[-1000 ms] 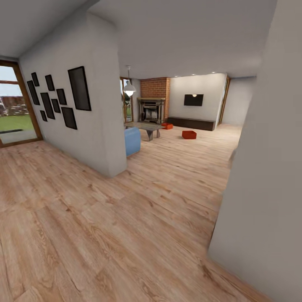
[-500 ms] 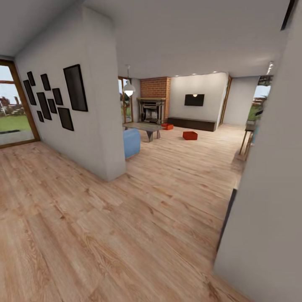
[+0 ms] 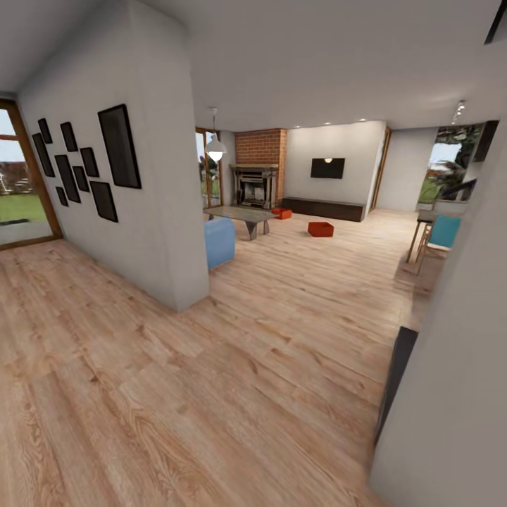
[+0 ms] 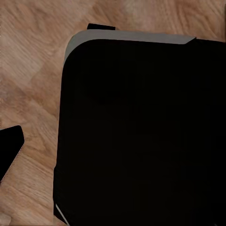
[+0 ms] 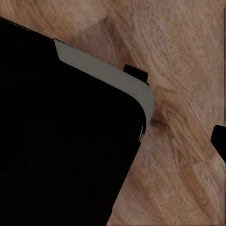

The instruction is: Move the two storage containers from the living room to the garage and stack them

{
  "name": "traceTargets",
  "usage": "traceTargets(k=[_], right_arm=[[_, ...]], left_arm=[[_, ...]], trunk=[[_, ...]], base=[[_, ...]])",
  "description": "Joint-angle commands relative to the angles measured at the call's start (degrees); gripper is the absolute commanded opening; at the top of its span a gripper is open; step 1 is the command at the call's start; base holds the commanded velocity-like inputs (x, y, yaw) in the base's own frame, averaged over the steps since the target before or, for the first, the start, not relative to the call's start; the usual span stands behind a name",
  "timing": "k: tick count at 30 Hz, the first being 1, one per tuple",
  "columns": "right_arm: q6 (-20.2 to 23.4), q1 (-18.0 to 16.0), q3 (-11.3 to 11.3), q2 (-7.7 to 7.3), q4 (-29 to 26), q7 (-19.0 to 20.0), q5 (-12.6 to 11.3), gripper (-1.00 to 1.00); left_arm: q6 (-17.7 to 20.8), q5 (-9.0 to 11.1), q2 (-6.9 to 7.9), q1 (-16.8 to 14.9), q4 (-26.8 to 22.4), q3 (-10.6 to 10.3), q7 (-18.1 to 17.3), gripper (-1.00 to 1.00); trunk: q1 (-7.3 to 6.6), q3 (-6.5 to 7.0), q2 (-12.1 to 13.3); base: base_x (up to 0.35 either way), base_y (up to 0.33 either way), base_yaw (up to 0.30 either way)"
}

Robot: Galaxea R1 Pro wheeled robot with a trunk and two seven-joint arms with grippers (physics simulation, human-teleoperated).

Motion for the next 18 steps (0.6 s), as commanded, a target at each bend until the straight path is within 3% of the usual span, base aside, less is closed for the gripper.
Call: traceTargets(k=[1, 18], right_arm=[[-0.3, -0.1, 0.4, 0.02, 0.2, 0.3, -0.6, 1.0], [-0.3, -0.1, 0.4, 0.03, 0.2, 0.3, -0.6, 1.0]], left_arm=[[-0.1, 0.4, -0.02, 0.0, 0.0, 0.3, 0.0, 1.0], [-0.1, 0.4, -0.02, 0.0, 0.0, 0.3, 0.0, 1.0]], trunk=[[0.03, -0.05, 0.0], [0.03, -0.05, 0.0]], base=[[0.323, 0.0, 0.0], [0.323, 0.0, 0.0]])
